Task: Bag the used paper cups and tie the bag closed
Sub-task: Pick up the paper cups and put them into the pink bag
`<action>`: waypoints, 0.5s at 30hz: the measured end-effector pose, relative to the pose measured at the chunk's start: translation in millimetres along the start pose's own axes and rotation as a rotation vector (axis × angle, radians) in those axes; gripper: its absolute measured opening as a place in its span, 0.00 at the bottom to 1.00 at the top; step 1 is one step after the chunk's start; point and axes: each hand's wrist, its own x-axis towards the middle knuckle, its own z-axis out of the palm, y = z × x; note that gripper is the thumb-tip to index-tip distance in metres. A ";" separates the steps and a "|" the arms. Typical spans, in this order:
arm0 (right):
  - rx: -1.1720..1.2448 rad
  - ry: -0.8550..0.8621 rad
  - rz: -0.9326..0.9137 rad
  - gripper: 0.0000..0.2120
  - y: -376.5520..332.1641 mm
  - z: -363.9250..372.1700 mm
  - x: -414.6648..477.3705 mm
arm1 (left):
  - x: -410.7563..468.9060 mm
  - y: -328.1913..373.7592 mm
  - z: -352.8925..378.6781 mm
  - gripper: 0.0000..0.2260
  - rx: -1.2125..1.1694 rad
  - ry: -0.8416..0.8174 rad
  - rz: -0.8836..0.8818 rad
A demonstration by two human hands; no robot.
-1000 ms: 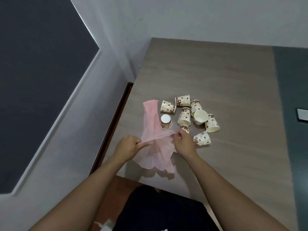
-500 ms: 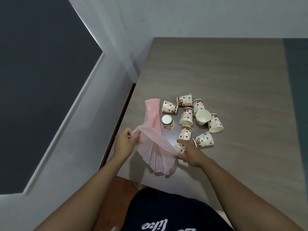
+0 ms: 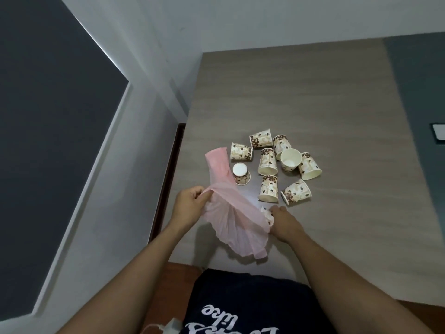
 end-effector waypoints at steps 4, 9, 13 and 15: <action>0.503 0.105 0.041 0.21 -19.3 -34.9 -29.8 | 17.3 2.0 -10.3 0.22 0.002 -0.045 0.039; 1.201 0.116 -0.108 0.25 -59.7 -111.8 -75.7 | 31.0 10.6 -10.5 0.25 0.001 -0.107 0.085; 1.242 -0.302 -0.319 0.21 -95.9 -143.3 -108.3 | 39.5 26.7 -11.5 0.25 0.025 -0.131 0.117; 1.006 -0.468 -0.330 0.21 -109.9 -140.7 -111.4 | 42.7 35.5 -15.8 0.24 0.044 -0.178 0.161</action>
